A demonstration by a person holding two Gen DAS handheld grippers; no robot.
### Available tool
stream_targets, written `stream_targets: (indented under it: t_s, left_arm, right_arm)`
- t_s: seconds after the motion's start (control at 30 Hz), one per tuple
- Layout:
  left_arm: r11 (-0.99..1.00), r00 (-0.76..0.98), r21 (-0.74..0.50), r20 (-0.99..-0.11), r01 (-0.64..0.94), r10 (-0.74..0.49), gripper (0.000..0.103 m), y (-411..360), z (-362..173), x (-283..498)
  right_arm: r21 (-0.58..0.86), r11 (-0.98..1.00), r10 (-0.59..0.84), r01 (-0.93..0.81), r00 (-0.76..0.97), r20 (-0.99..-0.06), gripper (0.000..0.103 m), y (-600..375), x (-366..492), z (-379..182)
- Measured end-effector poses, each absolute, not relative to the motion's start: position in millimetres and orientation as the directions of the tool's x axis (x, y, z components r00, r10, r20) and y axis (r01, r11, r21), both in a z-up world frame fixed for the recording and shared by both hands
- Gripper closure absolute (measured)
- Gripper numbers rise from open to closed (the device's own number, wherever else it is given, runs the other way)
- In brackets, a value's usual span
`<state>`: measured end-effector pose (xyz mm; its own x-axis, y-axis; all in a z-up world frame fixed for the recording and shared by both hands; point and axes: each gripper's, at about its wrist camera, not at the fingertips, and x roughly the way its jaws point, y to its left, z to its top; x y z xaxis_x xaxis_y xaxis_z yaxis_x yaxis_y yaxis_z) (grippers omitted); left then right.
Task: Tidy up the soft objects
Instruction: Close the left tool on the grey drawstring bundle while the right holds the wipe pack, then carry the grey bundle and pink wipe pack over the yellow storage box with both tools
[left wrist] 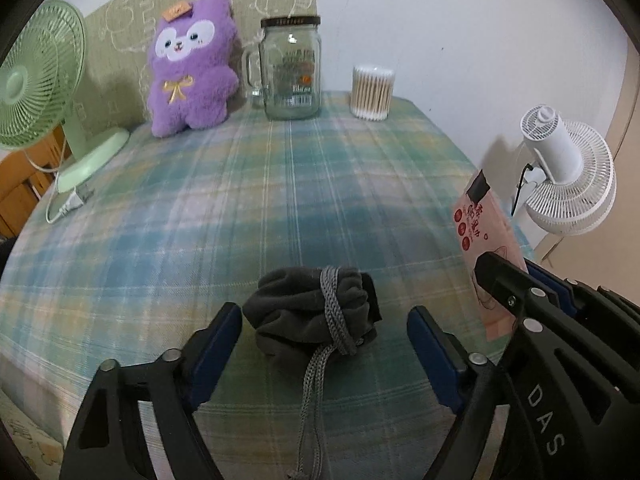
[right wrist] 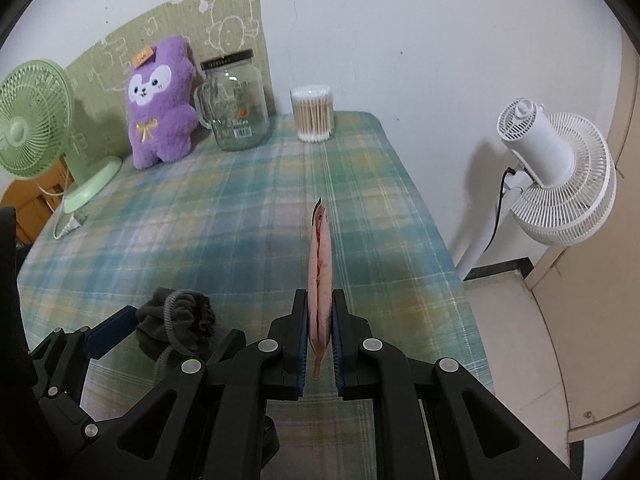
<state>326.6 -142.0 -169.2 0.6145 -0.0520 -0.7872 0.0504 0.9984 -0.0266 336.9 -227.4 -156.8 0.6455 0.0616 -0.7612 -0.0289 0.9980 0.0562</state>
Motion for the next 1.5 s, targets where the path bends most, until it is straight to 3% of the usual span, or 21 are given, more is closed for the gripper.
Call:
stream_targets:
  t_s: [0.13, 0.3, 0.4, 1.5]
  left_arm:
    - [0.999, 0.596, -0.026, -0.802, 0.032, -0.04, 0.026, -141.4, -176.8, 328.1]
    - [1.0, 0.615, 0.0, -0.789, 0.015, -0.009, 0.044, -142.3, -176.0, 327.0]
    - [1.0, 0.617, 0.008, -0.787, -0.001, 0.007, 0.048, -143.2, -174.6, 326.0]
    - [0.999, 0.722, 0.032, -0.691, -0.02, 0.037, 0.05, -124.8, -95.7, 236.0]
  right_arm:
    - [0.05, 0.998, 0.055, -0.027, 0.636, -0.77, 0.09, -226.8, 339.2, -163.2]
    - [0.051, 0.998, 0.058, -0.029, 0.626, -0.778, 0.09, -227.4, 340.9, -166.1]
    - [0.047, 0.999, 0.051, -0.023, 0.625, -0.779, 0.09, -229.0, 340.4, -165.1]
    - [0.095, 0.995, 0.096, -0.043, 0.729, -0.678, 0.09, -214.1, 249.5, -86.5]
